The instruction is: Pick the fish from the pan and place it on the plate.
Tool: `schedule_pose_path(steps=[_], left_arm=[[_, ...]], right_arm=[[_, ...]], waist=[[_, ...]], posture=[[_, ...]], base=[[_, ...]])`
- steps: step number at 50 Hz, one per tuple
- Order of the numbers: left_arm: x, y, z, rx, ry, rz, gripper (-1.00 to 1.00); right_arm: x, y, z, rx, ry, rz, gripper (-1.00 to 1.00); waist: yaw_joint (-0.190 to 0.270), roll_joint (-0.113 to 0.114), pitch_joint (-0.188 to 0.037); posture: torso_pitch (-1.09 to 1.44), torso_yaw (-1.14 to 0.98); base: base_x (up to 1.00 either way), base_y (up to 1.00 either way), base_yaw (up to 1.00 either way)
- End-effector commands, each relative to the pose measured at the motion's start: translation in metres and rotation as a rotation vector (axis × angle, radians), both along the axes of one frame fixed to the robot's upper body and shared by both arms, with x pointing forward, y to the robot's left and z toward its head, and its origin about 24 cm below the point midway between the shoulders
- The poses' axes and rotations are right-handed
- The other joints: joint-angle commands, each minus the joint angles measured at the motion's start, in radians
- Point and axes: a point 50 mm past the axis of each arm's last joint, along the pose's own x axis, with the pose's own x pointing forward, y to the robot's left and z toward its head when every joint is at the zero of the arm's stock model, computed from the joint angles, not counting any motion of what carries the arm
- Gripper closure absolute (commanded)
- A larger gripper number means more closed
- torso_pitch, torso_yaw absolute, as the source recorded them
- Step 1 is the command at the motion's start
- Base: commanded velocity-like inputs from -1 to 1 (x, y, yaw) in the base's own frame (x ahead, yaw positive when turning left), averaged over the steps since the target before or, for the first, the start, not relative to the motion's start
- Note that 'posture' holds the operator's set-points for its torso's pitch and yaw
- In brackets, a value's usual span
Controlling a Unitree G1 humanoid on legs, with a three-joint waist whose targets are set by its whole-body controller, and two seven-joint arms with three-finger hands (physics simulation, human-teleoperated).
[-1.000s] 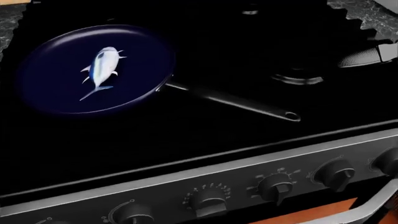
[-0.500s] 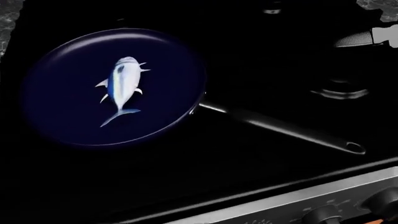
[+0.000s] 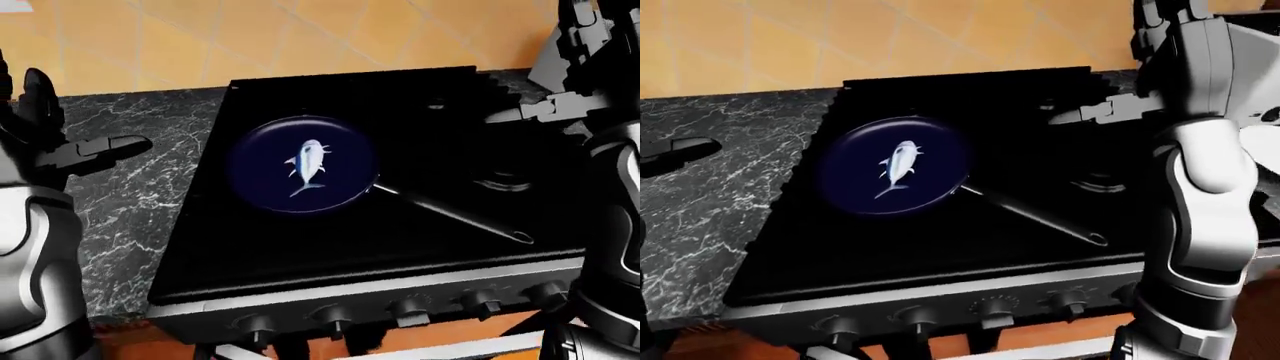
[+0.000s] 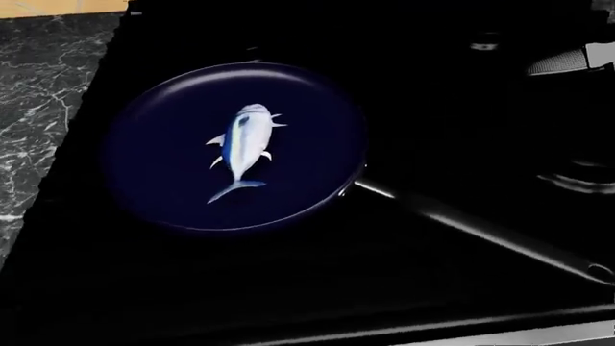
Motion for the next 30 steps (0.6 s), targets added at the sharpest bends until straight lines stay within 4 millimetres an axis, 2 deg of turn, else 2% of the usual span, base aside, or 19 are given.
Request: schedule_pose_path(steps=[1, 3, 4, 7, 8, 9, 10, 13, 16, 18, 19, 20, 24, 26, 27, 28, 30], left_arm=[[-0.0080, 0.0026, 0.0188, 0.032, -0.085, 0.023, -1.00], [-0.0080, 0.0027, 0.0179, 0.031, -0.083, 0.023, -1.00], [-0.0081, 0.0029, 0.0183, 0.031, -0.084, 0.024, -1.00], [-0.0081, 0.0029, 0.0180, 0.032, -0.083, 0.024, -1.00], [-0.0081, 0.0030, 0.0181, 0.031, -0.083, 0.024, -1.00], [-0.0082, 0.0030, 0.0183, 0.031, -0.084, 0.024, -1.00], [-0.0082, 0.0031, 0.0184, 0.031, -0.084, 0.024, -1.00], [-0.0082, 0.0033, 0.0177, 0.031, -0.082, 0.024, -1.00], [-0.0082, 0.0036, 0.0173, 0.031, -0.082, 0.024, -1.00], [-0.0085, 0.0039, 0.0178, 0.030, -0.082, 0.025, -1.00], [-0.0085, 0.0037, 0.0177, 0.030, -0.082, 0.024, -1.00], [-0.0083, 0.0037, 0.0175, 0.031, -0.082, 0.024, -1.00], [-0.0078, 0.0031, 0.0176, 0.030, -0.081, 0.023, -1.00], [-0.0080, 0.0030, 0.0175, 0.029, -0.081, 0.023, -1.00], [-0.0081, 0.0031, 0.0176, 0.029, -0.081, 0.023, -1.00], [-0.0083, 0.0032, 0.0179, 0.029, -0.082, 0.023, -1.00], [-0.0084, 0.0031, 0.0182, 0.029, -0.082, 0.023, -1.00]], right_arm=[[-0.0079, 0.0067, 0.0173, -0.030, -0.086, 0.023, -1.00], [-0.0082, 0.0071, 0.0163, -0.031, -0.085, 0.026, -1.00], [-0.0084, 0.0073, 0.0165, -0.031, -0.086, 0.027, -1.00], [-0.0086, 0.0076, 0.0165, -0.033, -0.083, 0.029, -1.00], [-0.0087, 0.0077, 0.0165, -0.034, -0.084, 0.029, -1.00], [-0.0088, 0.0078, 0.0166, -0.034, -0.084, 0.029, -1.00], [-0.0088, 0.0080, 0.0167, -0.035, -0.085, 0.029, -1.00], [-0.0083, 0.0089, 0.0167, -0.039, -0.084, 0.032, -1.00], [-0.0071, 0.0088, 0.0156, -0.045, -0.088, 0.022, -1.00], [-0.0078, 0.0090, 0.0159, -0.043, -0.085, 0.023, -1.00], [-0.0080, 0.0087, 0.0161, -0.043, -0.084, 0.021, -1.00], [-0.0080, 0.0085, 0.0162, -0.043, -0.084, 0.017, -1.00], [-0.0083, 0.0107, 0.0162, -0.089, -0.092, 0.007, -1.00], [-0.0081, 0.0120, 0.0188, -0.096, -0.086, 0.016, -1.00], [-0.0085, 0.0128, 0.0198, -0.098, -0.086, 0.023, -1.00], [-0.0093, 0.0145, 0.0217, -0.106, -0.097, 0.028, -1.00], [-0.0071, 0.0166, 0.0219, -0.128, -0.100, 0.027, -1.00]], waist=[[0.006, -0.004, -0.028], [0.004, 0.023, -0.026], [0.003, 0.048, -0.027], [0.012, 0.043, -0.027], [0.019, 0.032, -0.032], [0.037, 0.023, -0.049], [0.031, 0.019, -0.053], [0.037, -0.007, -0.048], [0.021, -0.043, -0.029], [0.011, -0.085, -0.016], [0.002, -0.121, -0.022], [-0.013, -0.086, -0.002], [-0.015, -0.053, -0.008], [-0.023, -0.022, -0.019], [-0.024, -0.015, -0.015], [-0.024, -0.020, -0.011], [-0.024, -0.015, -0.013]], posture=[[0.00, 0.00], [0.00, 0.00], [0.00, 0.00], [0.00, 0.00], [0.00, 0.00], [0.00, 0.00], [0.00, 0.00], [0.00, 0.00], [0.00, 0.00], [0.00, 0.00], [0.00, 0.00], [0.00, 0.00], [0.00, 0.00], [0.00, 0.00], [0.00, 0.00], [0.00, 0.00], [0.00, 0.00]], base=[[0.00, 0.00, 0.80], [0.00, 0.00, 0.80], [0.00, 0.00, 0.80], [0.00, 0.00, 0.80], [0.00, 0.00, 0.80], [0.00, 0.00, 0.80], [0.00, 0.00, 0.80], [0.00, 0.00, 0.80], [0.00, 0.00, 0.71], [0.00, 0.00, 0.39], [0.00, 0.00, 0.11], [0.00, 0.00, 0.00], [0.00, 0.00, 0.00], [0.00, 0.00, 0.00], [0.00, 0.00, 0.00], [0.00, 0.00, 0.00], [0.00, 0.00, 0.00]])
